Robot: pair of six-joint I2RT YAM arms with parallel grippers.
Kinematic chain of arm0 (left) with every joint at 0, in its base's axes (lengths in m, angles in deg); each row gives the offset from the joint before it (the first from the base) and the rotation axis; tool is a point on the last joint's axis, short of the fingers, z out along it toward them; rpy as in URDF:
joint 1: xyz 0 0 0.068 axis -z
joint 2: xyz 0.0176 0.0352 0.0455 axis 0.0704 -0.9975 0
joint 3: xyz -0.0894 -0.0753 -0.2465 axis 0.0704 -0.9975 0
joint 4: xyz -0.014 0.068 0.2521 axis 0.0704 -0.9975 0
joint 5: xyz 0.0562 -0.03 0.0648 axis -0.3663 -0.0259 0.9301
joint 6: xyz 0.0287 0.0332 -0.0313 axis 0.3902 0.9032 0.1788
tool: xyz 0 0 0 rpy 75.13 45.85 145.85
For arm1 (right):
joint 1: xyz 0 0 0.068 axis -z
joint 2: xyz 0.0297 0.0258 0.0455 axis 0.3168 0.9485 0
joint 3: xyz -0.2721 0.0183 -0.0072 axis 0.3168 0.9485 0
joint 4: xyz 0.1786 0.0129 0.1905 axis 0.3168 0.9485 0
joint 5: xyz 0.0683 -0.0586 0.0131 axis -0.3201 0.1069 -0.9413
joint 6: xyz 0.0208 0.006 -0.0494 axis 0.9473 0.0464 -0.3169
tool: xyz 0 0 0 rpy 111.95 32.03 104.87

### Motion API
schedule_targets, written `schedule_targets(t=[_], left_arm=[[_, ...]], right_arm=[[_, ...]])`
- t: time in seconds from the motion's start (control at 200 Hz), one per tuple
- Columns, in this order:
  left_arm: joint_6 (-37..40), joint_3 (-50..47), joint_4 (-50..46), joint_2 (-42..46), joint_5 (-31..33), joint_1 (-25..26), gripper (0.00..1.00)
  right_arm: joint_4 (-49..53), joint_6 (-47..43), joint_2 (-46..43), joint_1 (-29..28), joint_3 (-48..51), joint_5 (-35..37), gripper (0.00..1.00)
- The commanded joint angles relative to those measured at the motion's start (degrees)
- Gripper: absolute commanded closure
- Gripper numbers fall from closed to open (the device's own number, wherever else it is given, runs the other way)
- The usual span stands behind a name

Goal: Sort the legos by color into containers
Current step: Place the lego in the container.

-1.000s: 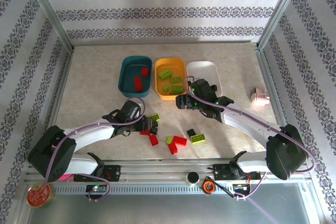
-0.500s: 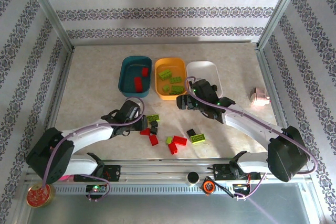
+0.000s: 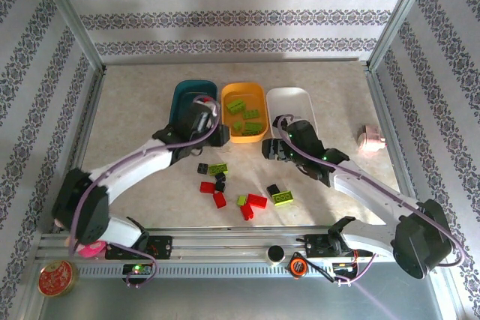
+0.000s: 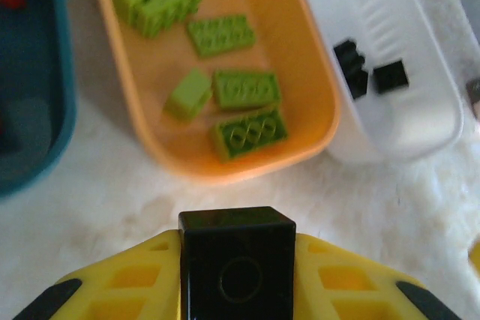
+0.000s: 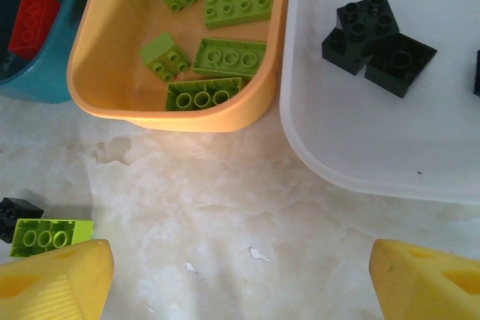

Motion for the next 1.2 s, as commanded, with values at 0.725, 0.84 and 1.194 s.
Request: schedule_targets(t=[0.725, 0.84, 1.194], left_arm=[[-3.97, 62.28, -5.13, -51.57, -17.46, 3.44, 0.45], [-3.46, 62.99, -5.65, -49.76, -17.39, 3.44, 0.33], [-6.52, 27.73, 13.04, -21.47, -14.13, 0.89, 0.11]], right_arm=[[6.03, 3.01, -13.99, 2.59, 9.29, 4.64, 0.11], [6.46, 2.91, -13.92, 2.54, 9.10, 4.28, 0.10], [4.56, 0.74, -8.55, 0.34, 6.71, -4.81, 0.14]])
